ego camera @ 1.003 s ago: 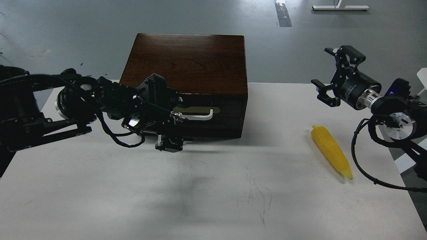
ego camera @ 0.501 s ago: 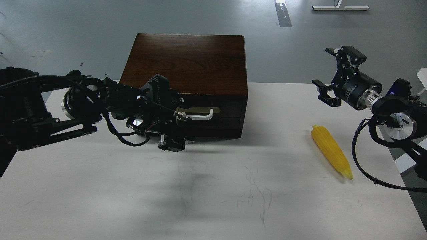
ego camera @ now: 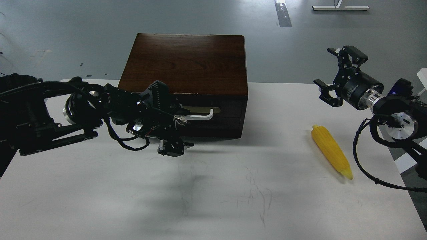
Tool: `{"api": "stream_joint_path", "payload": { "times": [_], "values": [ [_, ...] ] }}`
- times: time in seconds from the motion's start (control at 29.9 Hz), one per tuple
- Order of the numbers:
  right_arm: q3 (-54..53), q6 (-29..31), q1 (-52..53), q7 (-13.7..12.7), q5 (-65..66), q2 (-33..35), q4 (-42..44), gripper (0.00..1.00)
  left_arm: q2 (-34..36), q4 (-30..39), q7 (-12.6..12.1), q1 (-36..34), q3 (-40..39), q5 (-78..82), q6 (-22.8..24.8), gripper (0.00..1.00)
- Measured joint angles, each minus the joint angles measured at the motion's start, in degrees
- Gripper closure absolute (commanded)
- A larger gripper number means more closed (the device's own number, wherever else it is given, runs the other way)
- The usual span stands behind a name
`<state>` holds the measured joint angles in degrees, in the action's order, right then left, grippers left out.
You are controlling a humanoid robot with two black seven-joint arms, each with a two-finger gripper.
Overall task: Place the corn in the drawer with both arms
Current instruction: 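Hook the left gripper around the white handle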
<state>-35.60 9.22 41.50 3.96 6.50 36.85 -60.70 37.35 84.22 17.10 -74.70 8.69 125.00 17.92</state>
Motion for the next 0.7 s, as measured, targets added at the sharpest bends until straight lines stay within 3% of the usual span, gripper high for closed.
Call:
{"api": "stream_joint_path", "payload": {
  "times": [0.7],
  "values": [
    [0.0, 0.0, 0.2, 0.0, 0.0, 0.0, 0.0, 0.0, -2.4, -2.7, 0.5, 0.3, 0.2, 0.0, 0.0, 0.01]
  ]
}}
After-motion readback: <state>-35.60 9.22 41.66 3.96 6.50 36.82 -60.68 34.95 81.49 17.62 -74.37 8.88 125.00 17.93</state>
